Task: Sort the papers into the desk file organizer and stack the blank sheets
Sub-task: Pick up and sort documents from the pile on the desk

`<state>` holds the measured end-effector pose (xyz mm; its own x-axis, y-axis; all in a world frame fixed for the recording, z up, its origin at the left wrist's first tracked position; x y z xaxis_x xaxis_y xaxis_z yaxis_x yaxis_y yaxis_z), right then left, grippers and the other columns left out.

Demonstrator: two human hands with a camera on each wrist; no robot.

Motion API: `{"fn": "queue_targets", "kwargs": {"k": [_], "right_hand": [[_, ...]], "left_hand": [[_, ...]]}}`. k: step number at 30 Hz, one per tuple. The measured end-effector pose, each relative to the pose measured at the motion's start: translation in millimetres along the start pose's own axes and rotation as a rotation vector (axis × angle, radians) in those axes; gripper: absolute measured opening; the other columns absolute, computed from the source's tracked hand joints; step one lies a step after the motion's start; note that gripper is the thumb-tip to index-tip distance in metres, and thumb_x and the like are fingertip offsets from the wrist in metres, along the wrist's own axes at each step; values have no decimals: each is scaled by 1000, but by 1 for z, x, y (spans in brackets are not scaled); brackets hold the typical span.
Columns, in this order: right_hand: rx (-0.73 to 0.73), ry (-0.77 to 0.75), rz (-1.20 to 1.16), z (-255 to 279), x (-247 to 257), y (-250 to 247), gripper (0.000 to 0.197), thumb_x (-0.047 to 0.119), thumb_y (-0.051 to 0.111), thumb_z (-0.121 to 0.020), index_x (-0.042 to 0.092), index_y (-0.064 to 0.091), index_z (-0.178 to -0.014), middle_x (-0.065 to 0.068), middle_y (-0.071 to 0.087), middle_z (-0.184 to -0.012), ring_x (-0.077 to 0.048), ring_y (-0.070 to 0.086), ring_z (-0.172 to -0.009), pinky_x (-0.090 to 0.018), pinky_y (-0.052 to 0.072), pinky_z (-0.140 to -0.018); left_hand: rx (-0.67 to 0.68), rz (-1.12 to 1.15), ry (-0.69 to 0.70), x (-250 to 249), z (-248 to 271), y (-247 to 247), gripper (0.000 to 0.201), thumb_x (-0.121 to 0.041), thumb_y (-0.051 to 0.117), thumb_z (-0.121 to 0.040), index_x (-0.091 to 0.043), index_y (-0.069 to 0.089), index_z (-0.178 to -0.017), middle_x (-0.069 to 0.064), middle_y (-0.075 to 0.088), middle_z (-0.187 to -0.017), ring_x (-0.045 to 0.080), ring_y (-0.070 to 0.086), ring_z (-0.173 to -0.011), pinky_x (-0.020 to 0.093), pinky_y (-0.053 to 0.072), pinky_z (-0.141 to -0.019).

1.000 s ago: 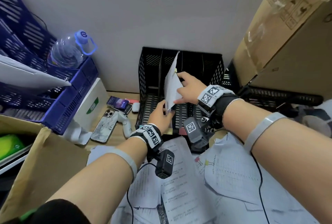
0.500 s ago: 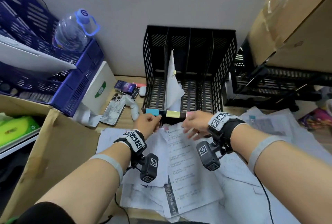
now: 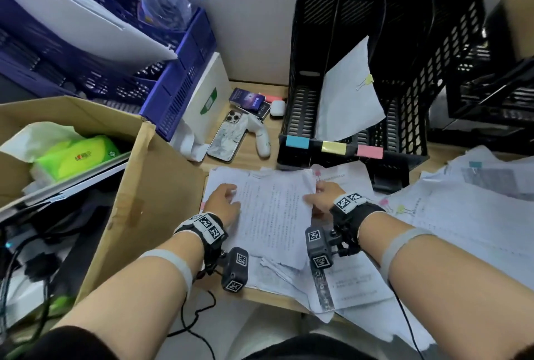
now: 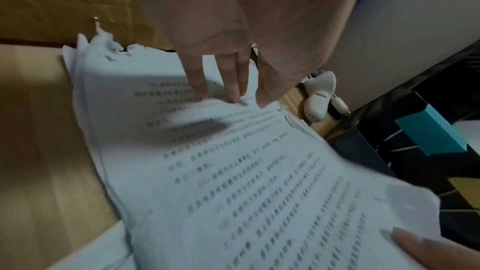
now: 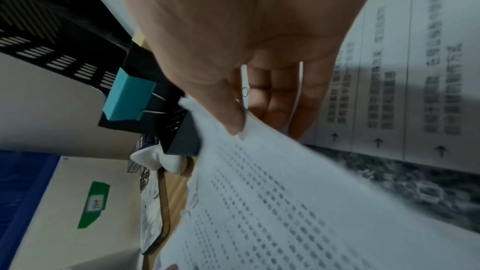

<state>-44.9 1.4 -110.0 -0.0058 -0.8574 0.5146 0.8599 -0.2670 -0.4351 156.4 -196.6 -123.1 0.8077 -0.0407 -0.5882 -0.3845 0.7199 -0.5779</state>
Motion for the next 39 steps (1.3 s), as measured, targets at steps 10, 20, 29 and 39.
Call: {"fn": "queue_targets", "kwargs": {"k": [10, 20, 29, 39], "right_hand": [[-59, 195, -139, 17, -51, -66, 37, 5, 62, -88, -1, 56, -124, -22, 63, -119, -28, 64, -84, -34, 60, -72], [-146, 180, 240, 45, -60, -104, 78, 33, 74, -75, 14, 38, -141, -9, 52, -134, -28, 55, -115, -29, 46, -81], [-98, 54, 271, 62, -54, -95, 60, 30, 73, -77, 17, 52, -132, -6, 60, -122, -22, 59, -103, -29, 49, -87], [-233, 5, 32, 92, -89, -119, 26, 9, 55, -88, 12, 71, -109, -7, 69, -100, -12, 54, -71, -19, 37, -54]], "left_hand": [[10, -21, -17, -14, -5, -20, 69, -27, 80, -81, -10, 47, -139, 9, 59, -135, 29, 59, -118, 37, 47, -101], [406, -9, 213, -80, 11, 34, 21, -6, 66, -90, -14, 69, -109, 9, 72, -107, 21, 66, -91, 31, 53, -83], [596, -94, 206, -110, 35, 68, 23, -24, 74, -82, -19, 76, -104, 8, 77, -104, 30, 72, -101, 51, 57, -92], [624, 55, 162, -152, 54, 91, 26, -21, 78, -84, -15, 73, -109, 11, 76, -105, 30, 74, -97, 48, 60, -88]]}}
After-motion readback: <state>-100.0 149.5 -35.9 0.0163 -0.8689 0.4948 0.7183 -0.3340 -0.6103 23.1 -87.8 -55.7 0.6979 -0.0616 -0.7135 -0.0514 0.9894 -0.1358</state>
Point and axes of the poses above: each hand's wrist, its own z-axis away from the middle knuckle, its own y-axis out of the palm, x = y × z, the point moved 8 cm from there along -z, towards the middle knuckle
